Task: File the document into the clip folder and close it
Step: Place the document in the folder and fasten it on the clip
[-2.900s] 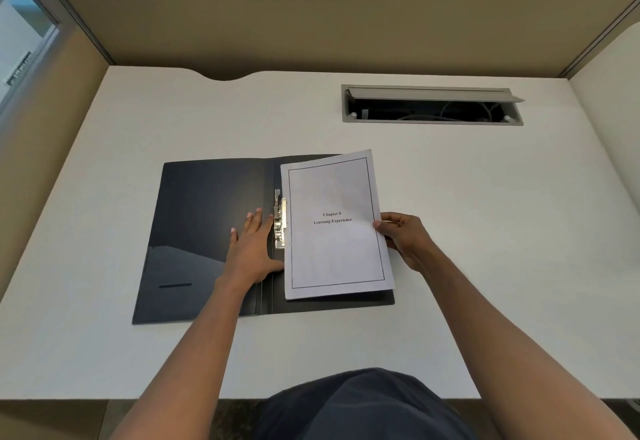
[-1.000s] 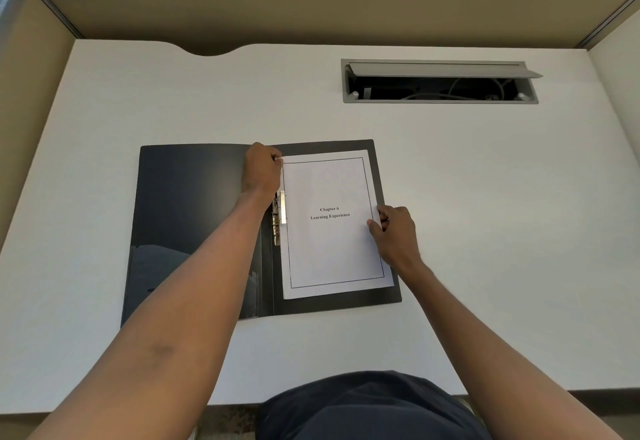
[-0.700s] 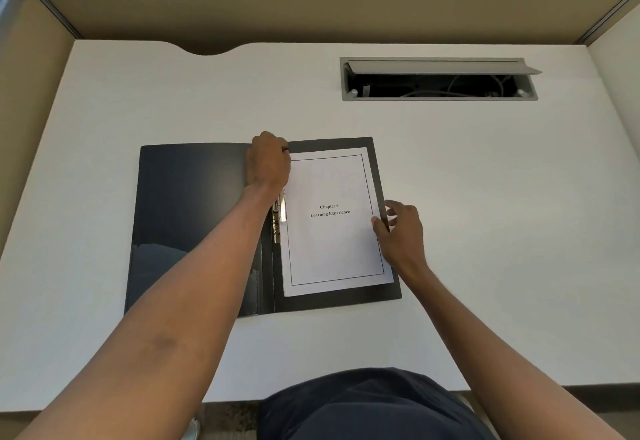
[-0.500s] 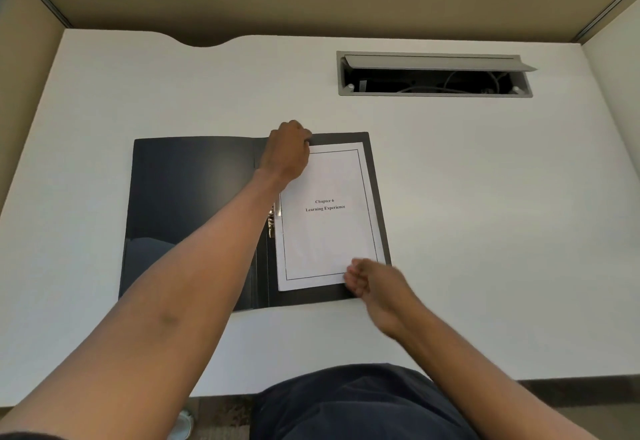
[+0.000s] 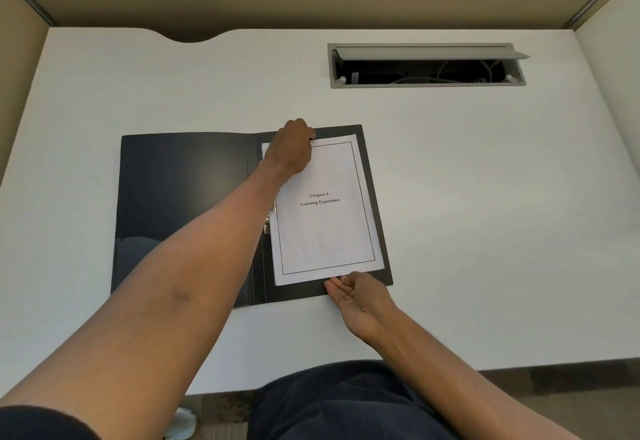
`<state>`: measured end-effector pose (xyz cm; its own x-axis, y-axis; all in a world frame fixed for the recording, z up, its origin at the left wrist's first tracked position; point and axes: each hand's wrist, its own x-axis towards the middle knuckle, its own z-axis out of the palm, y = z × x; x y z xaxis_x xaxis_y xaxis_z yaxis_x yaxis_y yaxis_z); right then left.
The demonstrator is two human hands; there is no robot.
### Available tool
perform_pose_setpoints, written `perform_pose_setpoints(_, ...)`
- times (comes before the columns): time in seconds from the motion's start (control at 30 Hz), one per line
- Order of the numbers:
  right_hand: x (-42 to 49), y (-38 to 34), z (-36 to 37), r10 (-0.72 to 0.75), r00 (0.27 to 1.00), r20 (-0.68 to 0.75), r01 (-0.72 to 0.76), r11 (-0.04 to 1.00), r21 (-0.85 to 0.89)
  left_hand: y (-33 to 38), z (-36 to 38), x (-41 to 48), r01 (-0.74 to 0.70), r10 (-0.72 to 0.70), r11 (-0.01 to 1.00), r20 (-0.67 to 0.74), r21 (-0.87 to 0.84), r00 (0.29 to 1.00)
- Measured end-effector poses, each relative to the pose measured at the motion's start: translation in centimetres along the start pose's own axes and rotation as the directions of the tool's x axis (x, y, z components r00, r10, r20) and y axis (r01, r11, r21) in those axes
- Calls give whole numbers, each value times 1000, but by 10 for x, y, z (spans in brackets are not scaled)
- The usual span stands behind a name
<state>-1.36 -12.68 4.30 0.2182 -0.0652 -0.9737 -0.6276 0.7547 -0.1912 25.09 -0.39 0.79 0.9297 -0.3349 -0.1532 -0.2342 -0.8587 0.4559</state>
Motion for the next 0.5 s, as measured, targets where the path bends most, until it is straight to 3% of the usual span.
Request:
perform_pose_setpoints(0.3,-3,0,2,-7,1000,10,7,1000,-30,3,-2,-4,-18,17,1000,-36,-6,999)
perform_pose_setpoints(0.4,-11,-1,-7,-44,999,18,46,985,-169,2,-4,-6,-32,32,999,-40,21,999)
perform_pose_setpoints(0.5,-20,-3,-13,-272,962,27,254,856,-450,-4,-11,-8,-18,21,999,-74,36,997)
